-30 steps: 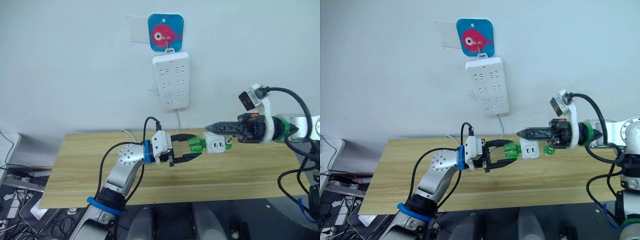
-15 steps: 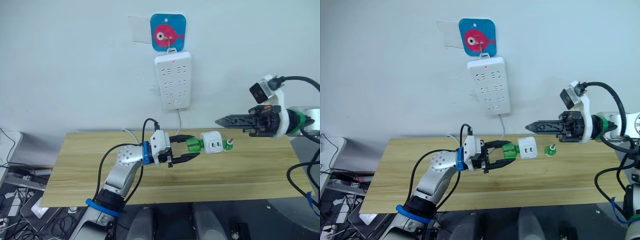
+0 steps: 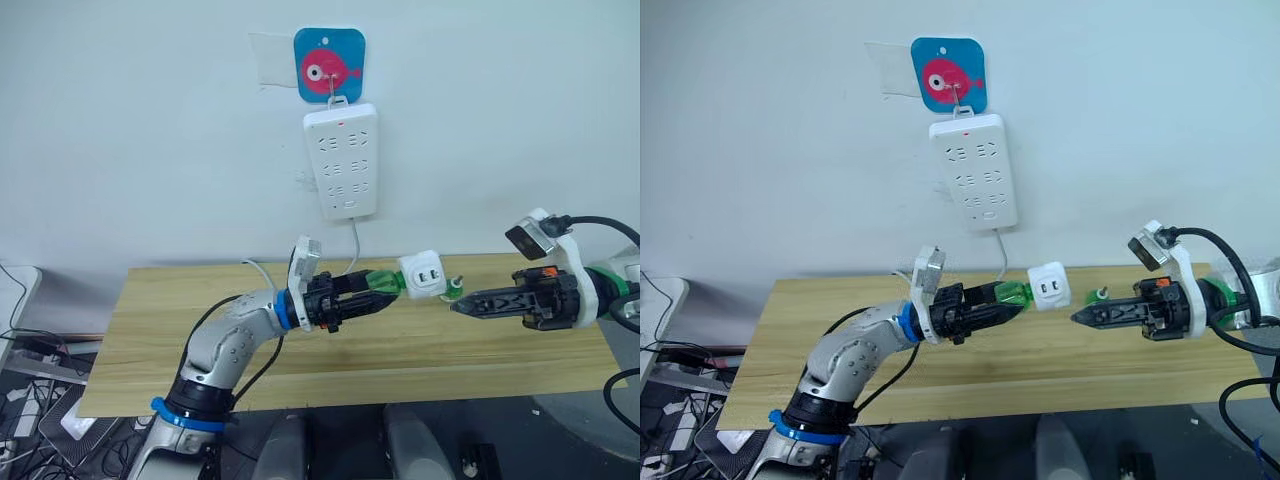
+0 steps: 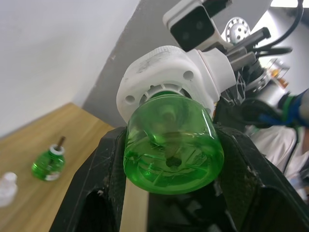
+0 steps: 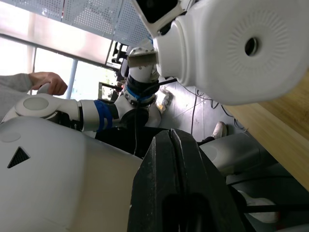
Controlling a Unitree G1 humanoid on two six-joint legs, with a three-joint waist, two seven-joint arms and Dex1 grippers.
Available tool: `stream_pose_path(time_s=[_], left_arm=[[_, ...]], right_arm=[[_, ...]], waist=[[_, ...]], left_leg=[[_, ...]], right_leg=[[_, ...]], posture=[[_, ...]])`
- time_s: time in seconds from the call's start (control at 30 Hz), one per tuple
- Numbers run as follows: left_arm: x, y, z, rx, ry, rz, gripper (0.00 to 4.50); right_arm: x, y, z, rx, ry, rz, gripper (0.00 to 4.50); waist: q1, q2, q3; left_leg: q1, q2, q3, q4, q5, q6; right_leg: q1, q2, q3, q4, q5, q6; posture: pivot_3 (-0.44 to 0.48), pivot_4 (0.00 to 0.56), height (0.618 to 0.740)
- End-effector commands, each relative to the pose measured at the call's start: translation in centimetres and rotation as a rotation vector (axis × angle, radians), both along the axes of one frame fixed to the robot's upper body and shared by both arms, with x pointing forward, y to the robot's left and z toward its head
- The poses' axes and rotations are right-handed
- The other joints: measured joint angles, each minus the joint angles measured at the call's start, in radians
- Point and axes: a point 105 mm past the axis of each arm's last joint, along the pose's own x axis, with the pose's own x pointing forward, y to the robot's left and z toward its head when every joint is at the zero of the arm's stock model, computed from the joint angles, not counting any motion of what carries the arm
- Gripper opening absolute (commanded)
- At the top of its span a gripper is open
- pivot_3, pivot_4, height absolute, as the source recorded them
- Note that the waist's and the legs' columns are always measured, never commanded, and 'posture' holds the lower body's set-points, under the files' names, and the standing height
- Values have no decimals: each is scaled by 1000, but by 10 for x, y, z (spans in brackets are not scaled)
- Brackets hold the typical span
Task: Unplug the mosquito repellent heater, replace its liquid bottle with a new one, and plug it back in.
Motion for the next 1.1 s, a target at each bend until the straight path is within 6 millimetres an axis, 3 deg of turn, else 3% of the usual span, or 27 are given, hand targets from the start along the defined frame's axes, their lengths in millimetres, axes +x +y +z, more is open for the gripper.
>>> stream_pose_path(time_s=[0.03, 0.23, 0.43, 0.67, 1.1], left_arm=[[-9, 2, 13, -37, 44, -71, 2251], [-12, 10, 15, -69, 184, -119, 2251], [-20, 9, 11, -18, 143, -143, 2251], [-23, 8, 4, 34, 74, -138, 2251], [-20, 9, -2, 74, 13, -108, 2251]], right_arm=[[-5, 3, 15, 36, -55, 41, 37], [5, -12, 7, -18, -53, -51, 37], [27, -26, -3, -54, -81, -158, 37], [30, -11, -3, -13, -94, -111, 37], [9, 7, -2, 41, -42, 11, 37]], waist=[[0, 0, 0], [1, 0, 0], [1, 0, 0], [3, 0, 0], [4, 0, 0]], left_leg=[[0, 0, 0, 0, 0, 0], [0, 0, 0, 0, 0, 0], [0, 0, 1, 0, 0, 0], [0, 0, 1, 0, 0, 0], [0, 0, 1, 0, 0, 0]], right_leg=[[0, 0, 0, 0, 0, 0], [0, 0, 0, 0, 0, 0], [0, 0, 1, 0, 0, 0], [0, 0, 1, 0, 0, 0], [0, -1, 1, 0, 0, 0]], posture=[[-175, 219, 740], [-176, 214, 740], [-170, 213, 740], [-163, 212, 740], [-158, 226, 740]])
